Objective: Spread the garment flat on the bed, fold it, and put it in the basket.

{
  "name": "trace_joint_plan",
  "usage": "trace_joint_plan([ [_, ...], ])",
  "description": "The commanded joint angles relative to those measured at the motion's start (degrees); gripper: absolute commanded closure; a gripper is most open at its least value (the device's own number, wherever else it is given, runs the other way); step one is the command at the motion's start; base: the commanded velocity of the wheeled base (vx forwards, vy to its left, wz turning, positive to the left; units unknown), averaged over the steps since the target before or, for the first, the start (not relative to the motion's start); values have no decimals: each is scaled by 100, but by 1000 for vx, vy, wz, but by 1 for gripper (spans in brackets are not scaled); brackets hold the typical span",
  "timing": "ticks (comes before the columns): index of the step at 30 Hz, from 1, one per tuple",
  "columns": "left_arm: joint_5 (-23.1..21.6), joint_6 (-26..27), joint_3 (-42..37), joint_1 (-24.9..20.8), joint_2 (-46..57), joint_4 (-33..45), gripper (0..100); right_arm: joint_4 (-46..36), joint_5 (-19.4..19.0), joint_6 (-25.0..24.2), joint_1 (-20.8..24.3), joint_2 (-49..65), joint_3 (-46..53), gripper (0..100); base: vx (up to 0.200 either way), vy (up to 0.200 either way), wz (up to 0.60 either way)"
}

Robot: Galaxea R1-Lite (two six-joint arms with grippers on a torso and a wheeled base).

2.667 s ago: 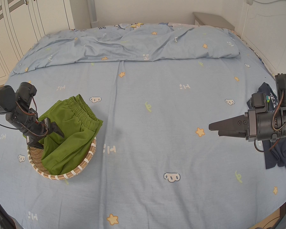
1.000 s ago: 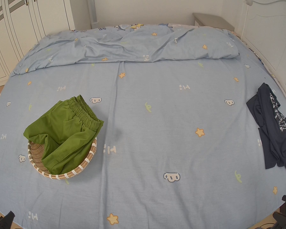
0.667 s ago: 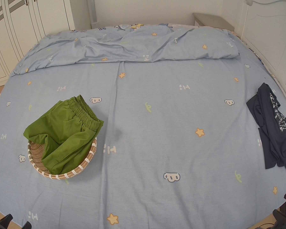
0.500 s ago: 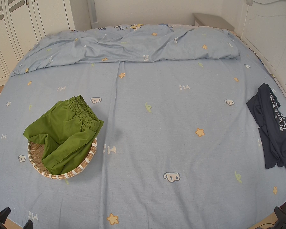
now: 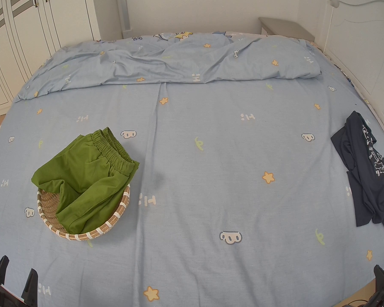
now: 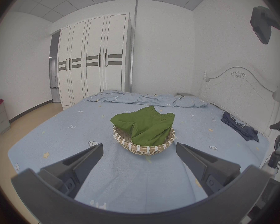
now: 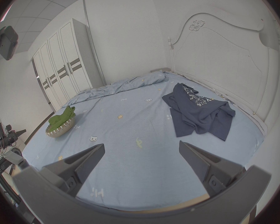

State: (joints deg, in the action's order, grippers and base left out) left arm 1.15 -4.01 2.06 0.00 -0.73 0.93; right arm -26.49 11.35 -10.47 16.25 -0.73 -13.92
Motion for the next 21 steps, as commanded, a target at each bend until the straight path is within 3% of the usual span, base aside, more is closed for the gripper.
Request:
trace_joint_plan([
  [1,-18,366,-118,18,73,-66,0,21,-28,1,-368,-665,30,0,0,0,0],
  [5,-202,893,-197,9,73,-93,0,214,-45,353,-975,-1131,118,0,0,0,0],
  [8,-238,805,-197,0,73,-66,0,355,-80,537,-1687,-445,179,0,0,0,0],
  [10,-273,656,-197,0,73,-66,0,390,-98,581,-1871,-94,206,0,0,0,0],
  [12,-282,603,-188,0,73,-75,0,461,-159,722,-1572,56,285,0,0,0,0],
  [15,-220,524,-197,0,73,-75,0,1023,-362,854,-1607,73,566,0,0,0,0],
  [17,-220,489,-197,-9,73,-75,0,2570,-1021,959,-1616,73,1375,0,0,0,0],
  [18,-220,480,-188,-9,73,-75,0,2851,-1135,1012,-1616,73,1392,0,0,0,0],
  [21,-211,471,-197,-9,73,-75,0,2579,-1029,942,-1616,73,1392,0,0,0,0],
])
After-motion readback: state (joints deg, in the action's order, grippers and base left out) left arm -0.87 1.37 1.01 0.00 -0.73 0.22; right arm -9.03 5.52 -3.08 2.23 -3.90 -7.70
